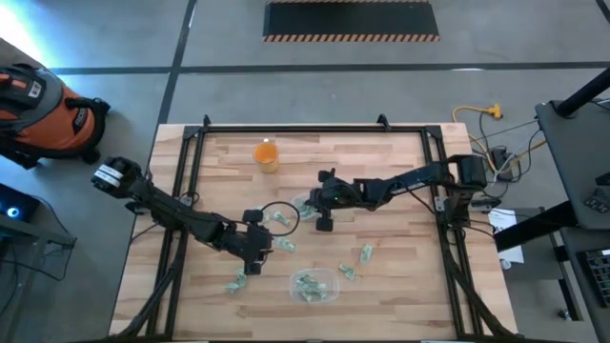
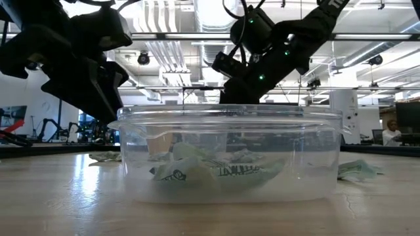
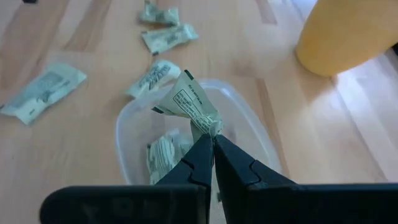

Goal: Pick and place Stevia / Truvia into bins
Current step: Put the white stevia packet into the top transparent bin, then put the white stevia packet into the bottom transparent bin

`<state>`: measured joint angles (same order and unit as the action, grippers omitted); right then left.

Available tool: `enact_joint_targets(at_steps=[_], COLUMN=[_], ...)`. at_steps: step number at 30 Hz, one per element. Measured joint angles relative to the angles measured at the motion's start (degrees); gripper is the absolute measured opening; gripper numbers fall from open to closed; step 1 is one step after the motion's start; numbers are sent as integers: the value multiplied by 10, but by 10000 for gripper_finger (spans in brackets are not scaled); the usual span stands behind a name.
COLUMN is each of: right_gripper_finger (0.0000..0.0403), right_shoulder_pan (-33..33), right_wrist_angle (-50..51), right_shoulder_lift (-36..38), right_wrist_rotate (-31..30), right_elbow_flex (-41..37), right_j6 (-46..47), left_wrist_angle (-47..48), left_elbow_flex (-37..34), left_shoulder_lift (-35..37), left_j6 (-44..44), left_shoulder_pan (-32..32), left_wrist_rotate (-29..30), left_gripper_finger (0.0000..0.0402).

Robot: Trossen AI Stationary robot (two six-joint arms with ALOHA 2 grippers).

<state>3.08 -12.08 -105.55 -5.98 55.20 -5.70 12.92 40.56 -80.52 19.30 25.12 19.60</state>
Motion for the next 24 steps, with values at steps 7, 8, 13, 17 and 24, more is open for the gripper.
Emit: enact_joint_targets(at_steps=[7, 8, 13, 17, 24], right_gripper_finger=[9, 10, 32, 66, 121], right_shoulder_pan=[6, 7, 7, 7, 7], right_wrist_angle=[38, 46, 63, 60, 59], right_shoulder_lift=[9, 9, 11, 11, 12], right_wrist_rotate=[-17, -19, -21, -21, -21], right_elbow_flex=[10, 10, 8, 7, 7], right_j6=[25, 26, 26, 26, 24], left_wrist_angle=[2, 2, 2, 1, 1], left_elbow_flex=[0, 0, -1, -1, -1], left_shoulder_lift=[0, 0, 1, 1, 1], left_j6=[0, -1, -1, -1, -1], left_shoulder_pan=[0, 0, 0, 0, 0], left_wrist_rotate=[2, 2, 2, 2, 2], left_gripper_finger=[152, 152, 152, 152, 152])
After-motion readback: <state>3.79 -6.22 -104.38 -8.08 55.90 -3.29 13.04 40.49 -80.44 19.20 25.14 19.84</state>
